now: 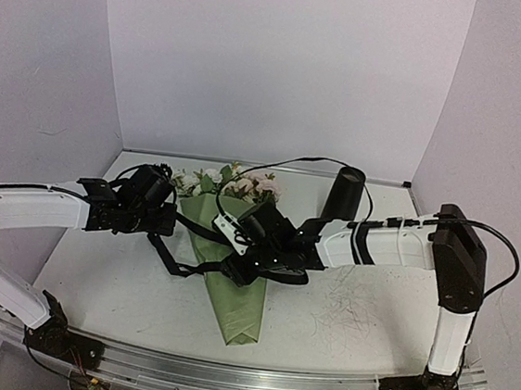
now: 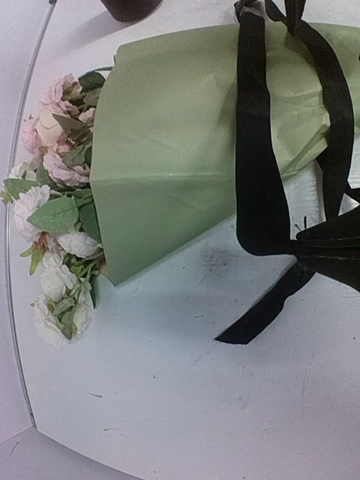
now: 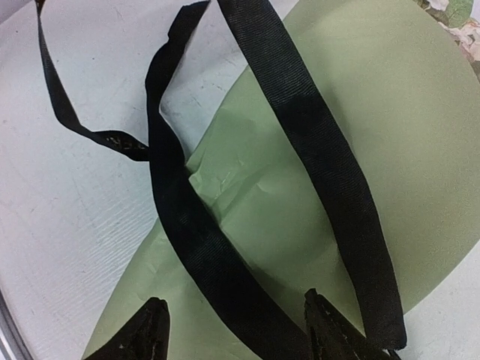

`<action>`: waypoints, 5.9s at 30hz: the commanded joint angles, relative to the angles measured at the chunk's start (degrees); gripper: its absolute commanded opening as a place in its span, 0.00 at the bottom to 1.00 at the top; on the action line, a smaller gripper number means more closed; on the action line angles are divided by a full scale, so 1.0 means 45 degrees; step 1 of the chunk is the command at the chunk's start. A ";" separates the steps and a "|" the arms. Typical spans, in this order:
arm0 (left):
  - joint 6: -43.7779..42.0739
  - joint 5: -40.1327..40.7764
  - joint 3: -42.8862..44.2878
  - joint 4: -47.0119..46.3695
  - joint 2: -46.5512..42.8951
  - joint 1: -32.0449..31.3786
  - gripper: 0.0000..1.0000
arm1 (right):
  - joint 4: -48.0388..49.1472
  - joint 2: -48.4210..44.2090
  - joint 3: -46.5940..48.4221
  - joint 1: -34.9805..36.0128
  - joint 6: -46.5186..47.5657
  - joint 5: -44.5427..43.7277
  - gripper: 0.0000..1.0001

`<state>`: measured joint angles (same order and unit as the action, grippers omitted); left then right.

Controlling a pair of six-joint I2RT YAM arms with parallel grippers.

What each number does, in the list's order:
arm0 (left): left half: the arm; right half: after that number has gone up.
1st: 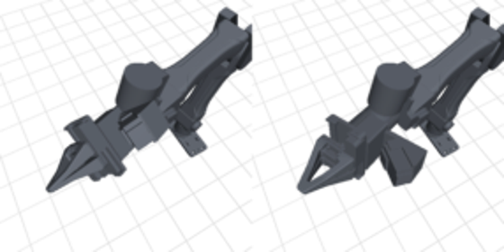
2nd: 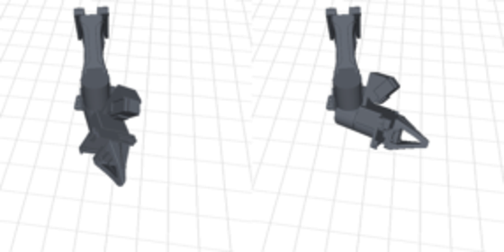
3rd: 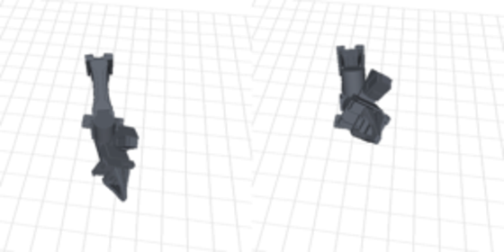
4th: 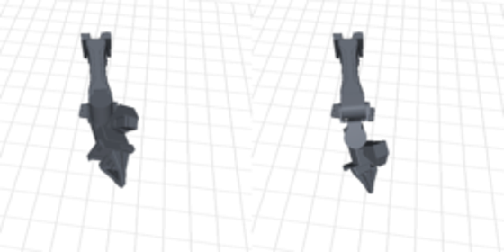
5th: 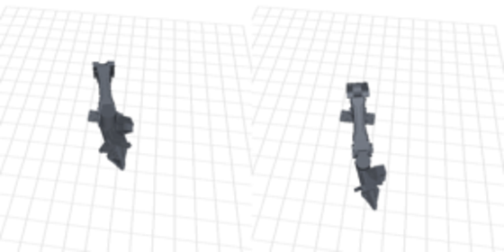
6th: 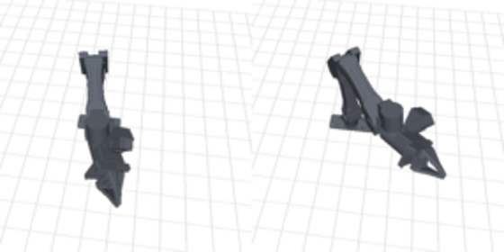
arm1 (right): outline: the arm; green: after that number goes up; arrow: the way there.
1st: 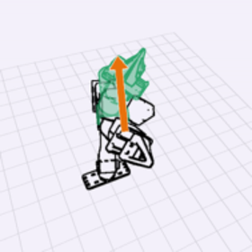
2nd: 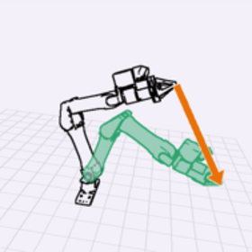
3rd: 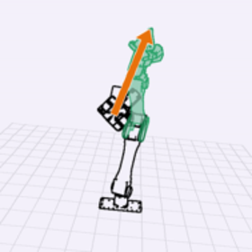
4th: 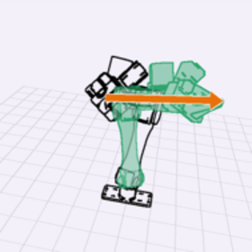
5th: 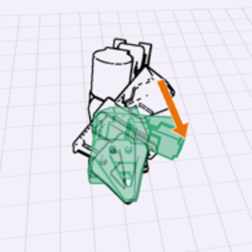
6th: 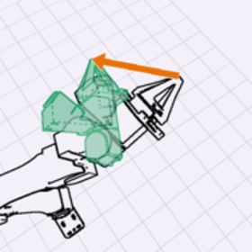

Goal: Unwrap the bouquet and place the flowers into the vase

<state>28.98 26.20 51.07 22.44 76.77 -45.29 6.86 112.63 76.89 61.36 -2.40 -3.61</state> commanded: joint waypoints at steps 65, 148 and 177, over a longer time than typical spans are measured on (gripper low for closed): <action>0.4786 0.0738 -0.1796 0.1417 -0.1725 0.4633 0.99 | -0.2727 -0.7610 -0.6333 -0.4652 -0.9901 -0.7268 0.73; 0.0155 -0.9800 -0.0230 -0.6814 0.2984 0.2618 0.94 | 0.3272 -0.3955 -0.4634 -0.1280 -0.8811 0.0365 0.76; 0.0446 -0.7011 -0.0277 -0.5761 0.5086 0.1650 0.74 | 0.5604 -0.2341 -0.4426 -0.2438 -1.0757 0.4578 0.96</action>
<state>31.61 -7.15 49.30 -4.31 98.30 -38.02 28.09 102.87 54.73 50.50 -49.09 10.81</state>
